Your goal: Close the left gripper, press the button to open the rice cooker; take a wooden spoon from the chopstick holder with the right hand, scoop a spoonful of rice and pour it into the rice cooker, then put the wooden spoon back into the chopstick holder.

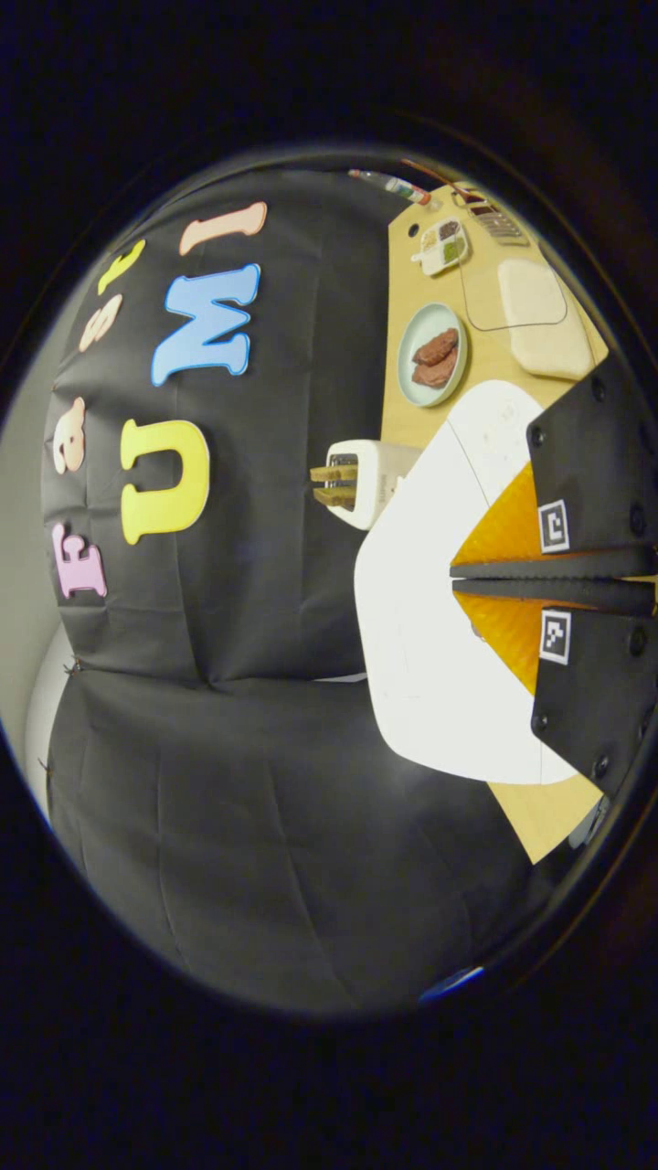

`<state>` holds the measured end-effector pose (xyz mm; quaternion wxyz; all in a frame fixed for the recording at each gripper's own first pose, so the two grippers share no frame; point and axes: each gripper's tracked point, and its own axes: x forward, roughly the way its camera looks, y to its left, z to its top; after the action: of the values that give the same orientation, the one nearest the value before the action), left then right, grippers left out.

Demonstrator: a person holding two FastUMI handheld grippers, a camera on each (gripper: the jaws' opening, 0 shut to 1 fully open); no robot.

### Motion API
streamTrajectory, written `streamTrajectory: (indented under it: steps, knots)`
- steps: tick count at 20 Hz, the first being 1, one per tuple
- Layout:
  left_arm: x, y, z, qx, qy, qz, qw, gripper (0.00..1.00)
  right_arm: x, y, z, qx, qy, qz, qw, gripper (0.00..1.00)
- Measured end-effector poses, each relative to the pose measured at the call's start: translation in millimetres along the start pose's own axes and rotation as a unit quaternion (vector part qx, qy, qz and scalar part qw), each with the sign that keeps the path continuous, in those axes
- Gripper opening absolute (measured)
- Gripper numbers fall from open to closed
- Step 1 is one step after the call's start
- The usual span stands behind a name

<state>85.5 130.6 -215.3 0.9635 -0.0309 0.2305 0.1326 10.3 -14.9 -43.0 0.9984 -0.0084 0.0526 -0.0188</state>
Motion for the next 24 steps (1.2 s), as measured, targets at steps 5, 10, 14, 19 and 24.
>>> streamTrajectory:
  steps: [5,10,14,19,24]
  knots:
    - [-5,6,15,0.01,-0.004,-0.006,1.0,0.09,1,2,2,0.013,-0.003,0.011,1.0,0.99]
    - [-25,17,80,0.032,-0.083,0.016,0.996,0.11,3,-3,6,0.007,-0.012,0.015,1.0,0.99]
    - [-46,22,119,0.011,-0.13,0.025,0.991,0.09,9,-17,2,0.013,-0.009,0.01,1.0,0.99]
    - [-86,-4,145,0.013,-0.181,-0.004,0.983,0.63,28,-37,-3,0.024,-0.006,0.001,1.0,0.99]
    - [-122,-32,156,0.024,-0.207,-0.021,0.978,0.99,60,-46,-22,0.039,0.019,0.007,0.999,0.99]
